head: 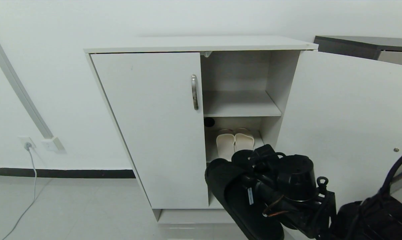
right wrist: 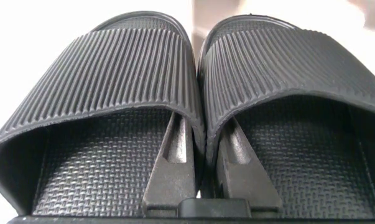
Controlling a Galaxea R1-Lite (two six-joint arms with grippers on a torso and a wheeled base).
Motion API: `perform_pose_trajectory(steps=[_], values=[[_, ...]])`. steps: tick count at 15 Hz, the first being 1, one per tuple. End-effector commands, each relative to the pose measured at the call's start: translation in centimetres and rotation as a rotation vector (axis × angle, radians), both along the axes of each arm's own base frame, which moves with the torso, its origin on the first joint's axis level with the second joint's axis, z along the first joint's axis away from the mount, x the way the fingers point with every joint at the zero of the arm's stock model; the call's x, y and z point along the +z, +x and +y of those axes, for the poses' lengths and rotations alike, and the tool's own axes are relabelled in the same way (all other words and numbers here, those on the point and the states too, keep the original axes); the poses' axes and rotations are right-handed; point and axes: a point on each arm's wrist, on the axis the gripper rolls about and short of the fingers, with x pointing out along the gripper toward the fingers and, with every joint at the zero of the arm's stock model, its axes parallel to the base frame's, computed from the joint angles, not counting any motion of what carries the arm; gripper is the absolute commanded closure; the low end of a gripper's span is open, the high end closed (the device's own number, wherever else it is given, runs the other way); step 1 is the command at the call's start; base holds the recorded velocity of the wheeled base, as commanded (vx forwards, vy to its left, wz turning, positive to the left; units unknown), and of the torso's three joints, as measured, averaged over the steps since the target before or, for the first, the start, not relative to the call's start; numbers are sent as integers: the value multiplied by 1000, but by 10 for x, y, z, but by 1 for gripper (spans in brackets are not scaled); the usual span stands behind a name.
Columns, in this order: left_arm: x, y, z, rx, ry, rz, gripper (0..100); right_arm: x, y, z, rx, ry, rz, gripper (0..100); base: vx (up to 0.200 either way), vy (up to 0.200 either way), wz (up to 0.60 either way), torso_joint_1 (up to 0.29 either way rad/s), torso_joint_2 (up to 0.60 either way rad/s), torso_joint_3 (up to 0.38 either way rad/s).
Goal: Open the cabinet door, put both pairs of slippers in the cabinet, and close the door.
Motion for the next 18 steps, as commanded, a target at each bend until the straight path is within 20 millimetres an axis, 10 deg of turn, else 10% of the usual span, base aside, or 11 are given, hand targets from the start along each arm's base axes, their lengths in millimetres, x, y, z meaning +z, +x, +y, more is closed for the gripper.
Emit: perform_pose_trajectory(steps=[1, 10, 18], values=[[0, 0, 0, 1, -1, 1, 100, 2, 27, 30, -220, 0, 33, 100, 0, 0, 0, 0, 0, 0], [0, 0, 0, 1, 1, 1, 100, 103, 14, 54, -437, 60, 29, 100, 0, 0, 0, 0, 0, 0], [0, 0, 0, 1, 2, 1, 100, 104, 35, 50, -448, 71, -71, 100, 0, 0, 0, 0, 0, 0]])
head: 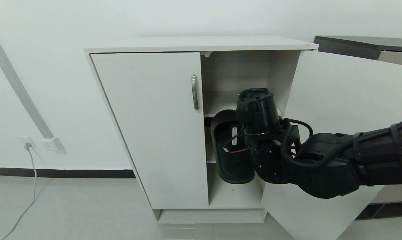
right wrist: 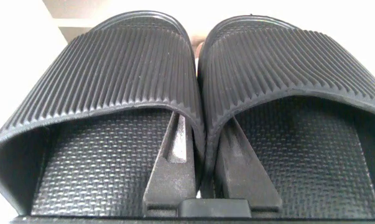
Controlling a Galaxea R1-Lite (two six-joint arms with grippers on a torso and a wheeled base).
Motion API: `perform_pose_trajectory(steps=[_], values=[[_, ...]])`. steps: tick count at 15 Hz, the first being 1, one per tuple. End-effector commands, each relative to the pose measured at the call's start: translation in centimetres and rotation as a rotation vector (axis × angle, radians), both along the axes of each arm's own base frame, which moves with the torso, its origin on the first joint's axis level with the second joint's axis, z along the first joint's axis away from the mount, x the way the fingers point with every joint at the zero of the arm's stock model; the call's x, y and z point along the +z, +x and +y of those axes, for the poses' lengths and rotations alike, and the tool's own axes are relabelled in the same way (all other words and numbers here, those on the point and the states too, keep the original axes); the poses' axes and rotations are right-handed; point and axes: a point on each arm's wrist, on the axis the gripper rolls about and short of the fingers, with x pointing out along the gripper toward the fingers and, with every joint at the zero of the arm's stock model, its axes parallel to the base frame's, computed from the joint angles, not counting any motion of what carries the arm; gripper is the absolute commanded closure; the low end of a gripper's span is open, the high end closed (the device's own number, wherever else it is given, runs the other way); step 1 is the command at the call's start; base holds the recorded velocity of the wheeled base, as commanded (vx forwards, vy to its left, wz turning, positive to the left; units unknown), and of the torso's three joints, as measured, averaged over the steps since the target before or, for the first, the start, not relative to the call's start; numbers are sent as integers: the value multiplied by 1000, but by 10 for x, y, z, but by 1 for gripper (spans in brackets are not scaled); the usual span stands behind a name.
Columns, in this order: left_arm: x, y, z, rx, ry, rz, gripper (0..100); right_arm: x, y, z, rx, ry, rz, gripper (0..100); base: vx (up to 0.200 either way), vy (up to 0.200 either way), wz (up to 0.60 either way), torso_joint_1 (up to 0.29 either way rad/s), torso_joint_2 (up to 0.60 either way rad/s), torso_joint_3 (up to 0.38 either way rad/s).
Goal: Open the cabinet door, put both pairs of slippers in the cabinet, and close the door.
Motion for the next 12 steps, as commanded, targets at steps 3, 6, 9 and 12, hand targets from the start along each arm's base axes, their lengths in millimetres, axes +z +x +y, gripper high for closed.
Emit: perform_pose_trajectory(steps=[3, 6, 9, 12], values=[[0, 0, 0, -1, 2, 1, 100, -1, 3, -2, -9, 1, 0, 100, 67, 0, 0, 1, 1, 1], [0, 0, 0, -1, 2, 1, 100, -1, 3, -2, -8, -3, 1, 100, 200, 0, 0, -1, 2, 7], [0, 0, 0, -1, 2, 1, 100, -2, 5, -3, -13, -4, 3, 100, 200, 0, 0, 4, 2, 4], [0, 0, 0, -1, 2, 1, 100, -5, 6, -2, -14, -10, 7, 100, 200, 0, 0, 2, 4, 2]])
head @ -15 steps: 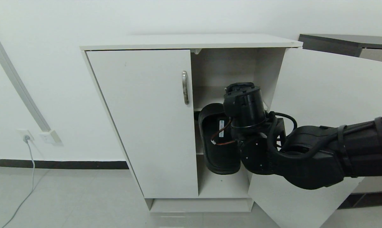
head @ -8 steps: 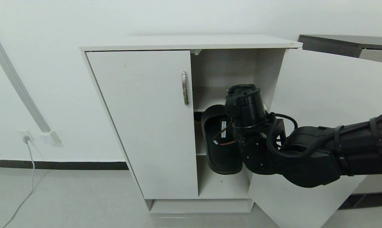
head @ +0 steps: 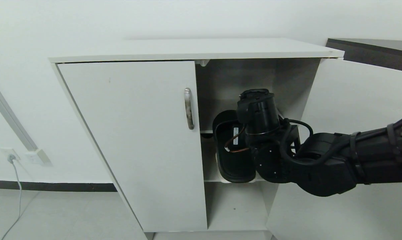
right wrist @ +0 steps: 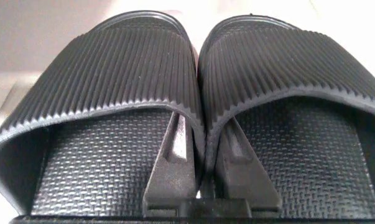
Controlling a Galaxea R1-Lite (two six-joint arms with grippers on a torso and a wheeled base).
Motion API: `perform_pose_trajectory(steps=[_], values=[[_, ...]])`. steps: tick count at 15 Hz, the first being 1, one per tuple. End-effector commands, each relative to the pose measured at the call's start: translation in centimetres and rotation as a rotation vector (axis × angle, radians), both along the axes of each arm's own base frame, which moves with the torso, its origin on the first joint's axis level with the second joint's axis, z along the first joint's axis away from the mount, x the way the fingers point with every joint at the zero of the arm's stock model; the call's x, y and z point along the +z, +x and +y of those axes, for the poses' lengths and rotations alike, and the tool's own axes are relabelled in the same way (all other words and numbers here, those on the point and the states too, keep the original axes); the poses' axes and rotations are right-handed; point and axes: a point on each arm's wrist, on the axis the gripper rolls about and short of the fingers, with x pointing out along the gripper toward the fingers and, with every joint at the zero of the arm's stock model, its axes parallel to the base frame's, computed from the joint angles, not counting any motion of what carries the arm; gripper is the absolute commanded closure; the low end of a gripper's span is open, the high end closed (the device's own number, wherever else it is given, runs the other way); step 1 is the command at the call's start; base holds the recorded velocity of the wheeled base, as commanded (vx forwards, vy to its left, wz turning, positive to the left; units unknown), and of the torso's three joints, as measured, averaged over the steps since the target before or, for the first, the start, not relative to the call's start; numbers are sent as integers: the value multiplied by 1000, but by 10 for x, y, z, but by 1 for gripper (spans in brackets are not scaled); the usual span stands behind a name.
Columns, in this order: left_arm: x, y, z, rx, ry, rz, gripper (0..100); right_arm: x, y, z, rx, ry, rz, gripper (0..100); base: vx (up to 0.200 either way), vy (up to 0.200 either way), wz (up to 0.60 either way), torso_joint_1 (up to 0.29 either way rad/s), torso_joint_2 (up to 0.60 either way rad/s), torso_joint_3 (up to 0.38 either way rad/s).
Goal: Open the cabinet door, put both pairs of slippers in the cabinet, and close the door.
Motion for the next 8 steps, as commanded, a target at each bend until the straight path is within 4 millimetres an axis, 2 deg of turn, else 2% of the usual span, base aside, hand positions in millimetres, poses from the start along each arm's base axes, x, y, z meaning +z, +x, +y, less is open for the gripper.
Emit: perform_pose_trajectory(steps=[1, 2, 8], values=[[0, 0, 0, 1, -1, 2, 100, -4, 3, 1, -4, -8, 6, 100, 200, 0, 0, 2, 7, -2], [0, 0, 0, 1, -1, 2, 100, -4, 4, 1, -4, -7, 5, 100, 200, 0, 0, 2, 2, 12], [0, 0, 0, 1, -1, 2, 100, 0, 23, 0, 41, 19, 3, 100, 0, 0, 0, 0, 0, 0]])
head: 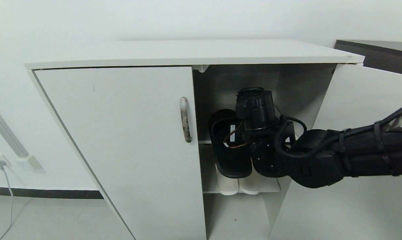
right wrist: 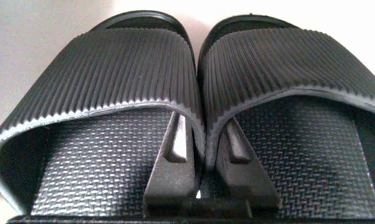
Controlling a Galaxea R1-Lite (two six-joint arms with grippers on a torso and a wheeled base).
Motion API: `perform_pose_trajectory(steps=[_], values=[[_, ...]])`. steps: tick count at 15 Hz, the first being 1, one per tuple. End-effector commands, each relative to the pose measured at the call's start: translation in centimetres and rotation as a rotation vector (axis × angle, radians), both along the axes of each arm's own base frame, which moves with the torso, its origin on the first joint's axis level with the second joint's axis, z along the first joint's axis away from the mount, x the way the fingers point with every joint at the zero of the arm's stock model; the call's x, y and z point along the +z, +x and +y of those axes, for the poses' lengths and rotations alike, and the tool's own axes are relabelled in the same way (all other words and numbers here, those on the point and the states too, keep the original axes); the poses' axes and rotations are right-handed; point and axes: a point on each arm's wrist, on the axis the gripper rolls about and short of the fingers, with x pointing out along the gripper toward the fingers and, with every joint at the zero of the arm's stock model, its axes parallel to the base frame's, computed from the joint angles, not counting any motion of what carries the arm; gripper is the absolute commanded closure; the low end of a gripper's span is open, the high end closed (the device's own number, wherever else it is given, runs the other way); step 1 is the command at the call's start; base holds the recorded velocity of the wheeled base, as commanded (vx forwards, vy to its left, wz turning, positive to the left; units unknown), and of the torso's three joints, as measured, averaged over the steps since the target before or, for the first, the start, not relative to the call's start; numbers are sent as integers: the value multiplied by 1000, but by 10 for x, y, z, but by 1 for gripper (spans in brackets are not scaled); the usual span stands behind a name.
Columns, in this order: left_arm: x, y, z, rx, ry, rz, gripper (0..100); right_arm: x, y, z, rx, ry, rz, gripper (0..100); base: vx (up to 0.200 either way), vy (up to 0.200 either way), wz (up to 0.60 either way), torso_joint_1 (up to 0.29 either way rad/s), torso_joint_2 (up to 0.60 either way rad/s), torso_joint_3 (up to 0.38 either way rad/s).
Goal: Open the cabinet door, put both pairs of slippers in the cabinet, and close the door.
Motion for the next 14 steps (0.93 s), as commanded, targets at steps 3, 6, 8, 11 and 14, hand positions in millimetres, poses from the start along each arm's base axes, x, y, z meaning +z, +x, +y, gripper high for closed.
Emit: perform_pose_trajectory(steps=[3, 6, 8, 11, 14], values=[[0, 0, 0, 1, 0, 1, 100, -2, 30, -2, -32, -17, -13, 100, 0, 0, 0, 0, 0, 0], [0, 0, 0, 1, 0, 1, 100, 0, 49, -3, -36, -25, 0, 100, 0, 0, 0, 0, 0, 0], [0, 0, 0, 1, 0, 1, 100, 6, 56, -2, -44, -21, -3, 100, 0, 0, 0, 0, 0, 0], [0, 0, 0, 1, -2, 1, 100, 15, 58, 0, -42, -16, -8, 100, 0, 0, 0, 0, 0, 0], [0, 0, 0, 1, -2, 1, 100, 16, 63, 3, -42, -16, -6, 100, 0, 0, 0, 0, 0, 0]])
